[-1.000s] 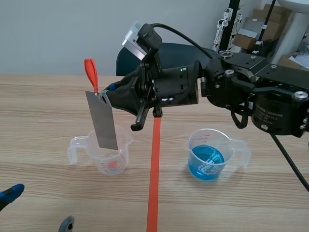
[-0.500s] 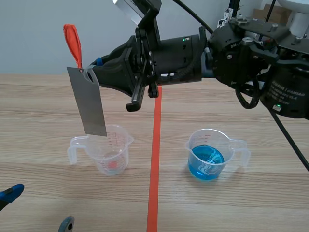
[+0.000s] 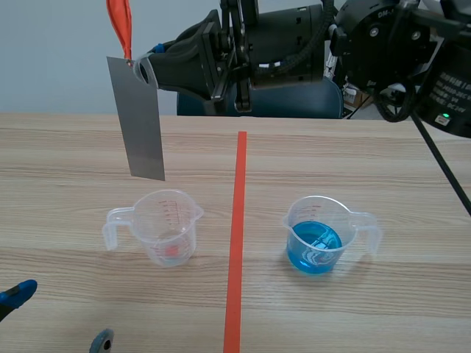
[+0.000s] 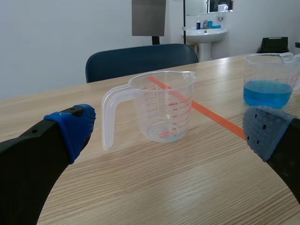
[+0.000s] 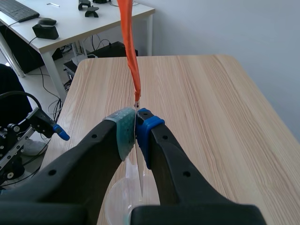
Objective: Do the redox reaction experiment. lift the metal plate out of the left beaker
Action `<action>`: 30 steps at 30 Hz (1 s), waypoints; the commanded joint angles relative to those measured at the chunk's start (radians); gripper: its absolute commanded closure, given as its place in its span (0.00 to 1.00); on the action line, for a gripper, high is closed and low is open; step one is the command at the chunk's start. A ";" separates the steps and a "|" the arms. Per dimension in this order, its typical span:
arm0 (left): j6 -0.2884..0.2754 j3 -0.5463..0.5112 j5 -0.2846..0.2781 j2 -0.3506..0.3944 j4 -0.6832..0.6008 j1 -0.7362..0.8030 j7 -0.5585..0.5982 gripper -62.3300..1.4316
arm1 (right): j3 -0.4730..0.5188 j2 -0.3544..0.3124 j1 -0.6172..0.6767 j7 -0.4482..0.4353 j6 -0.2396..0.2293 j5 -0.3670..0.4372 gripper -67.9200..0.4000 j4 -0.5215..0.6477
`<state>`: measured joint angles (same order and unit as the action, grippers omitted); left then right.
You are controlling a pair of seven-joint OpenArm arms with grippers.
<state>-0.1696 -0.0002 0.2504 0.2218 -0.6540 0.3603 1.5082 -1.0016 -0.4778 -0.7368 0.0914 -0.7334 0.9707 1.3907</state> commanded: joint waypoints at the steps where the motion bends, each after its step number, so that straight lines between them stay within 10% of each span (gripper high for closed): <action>1: -0.002 -0.001 -0.003 0.003 -0.003 0.005 0.046 0.00 | 0.020 -0.005 -0.026 0.005 -0.012 0.025 0.99 0.017; 30: -0.002 -0.001 -0.002 0.003 -0.003 0.005 0.046 0.00 | 0.022 -0.004 -0.023 0.045 -0.012 0.032 0.99 0.017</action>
<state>-0.1696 -0.0002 0.2504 0.2218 -0.6540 0.3603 1.5082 -1.0012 -0.4793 -0.7368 0.1581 -0.7338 0.9848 1.3907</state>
